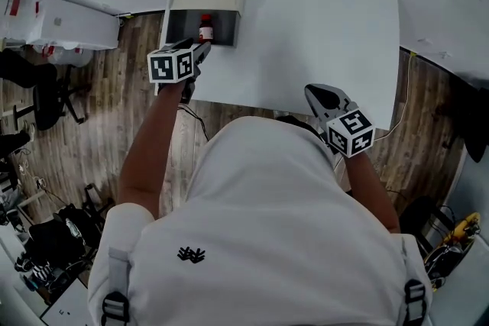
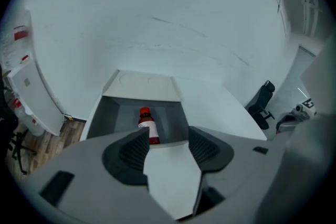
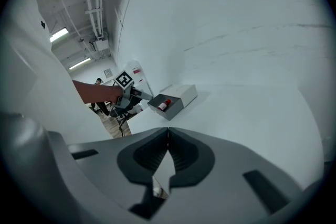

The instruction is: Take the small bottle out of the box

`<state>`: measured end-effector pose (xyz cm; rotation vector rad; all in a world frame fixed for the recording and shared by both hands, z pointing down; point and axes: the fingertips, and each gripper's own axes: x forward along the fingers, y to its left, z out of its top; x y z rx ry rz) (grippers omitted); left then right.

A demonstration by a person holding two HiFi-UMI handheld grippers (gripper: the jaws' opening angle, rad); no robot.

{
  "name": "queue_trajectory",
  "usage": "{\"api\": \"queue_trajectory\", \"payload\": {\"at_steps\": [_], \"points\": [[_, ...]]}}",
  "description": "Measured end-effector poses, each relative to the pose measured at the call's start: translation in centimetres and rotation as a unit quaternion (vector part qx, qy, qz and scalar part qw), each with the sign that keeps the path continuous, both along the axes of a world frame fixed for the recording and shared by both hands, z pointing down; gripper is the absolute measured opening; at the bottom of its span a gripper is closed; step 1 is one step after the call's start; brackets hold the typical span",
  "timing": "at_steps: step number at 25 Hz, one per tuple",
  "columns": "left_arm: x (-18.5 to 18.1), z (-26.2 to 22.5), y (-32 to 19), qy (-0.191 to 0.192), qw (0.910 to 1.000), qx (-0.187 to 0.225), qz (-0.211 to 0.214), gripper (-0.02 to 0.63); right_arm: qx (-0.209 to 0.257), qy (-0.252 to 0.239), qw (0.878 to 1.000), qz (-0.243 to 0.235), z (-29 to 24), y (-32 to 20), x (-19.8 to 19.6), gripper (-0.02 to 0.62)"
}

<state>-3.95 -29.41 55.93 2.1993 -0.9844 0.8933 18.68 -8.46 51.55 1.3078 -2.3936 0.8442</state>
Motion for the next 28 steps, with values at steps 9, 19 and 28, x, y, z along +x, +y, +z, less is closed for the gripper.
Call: {"api": "queue_trajectory", "payload": {"at_steps": [9,19,28], "points": [[-0.3,4.1,-4.2,-0.085,0.9947,-0.052,-0.025,0.275,-0.012,-0.017,1.0,-0.009,1.4,-1.4,3.3,0.006],[-0.6,8.1,-5.6,-0.169,0.9789,-0.113,-0.019,0.293,-0.036,-0.032,0.999,-0.008,3.0,-1.9,6.3,0.006],[-1.9,10.1,-5.7,-0.253,0.9581,-0.134,-0.014,0.298,-0.053,-0.036,0.998,-0.005,4.0,-1.6,7.8,0.006]]}}
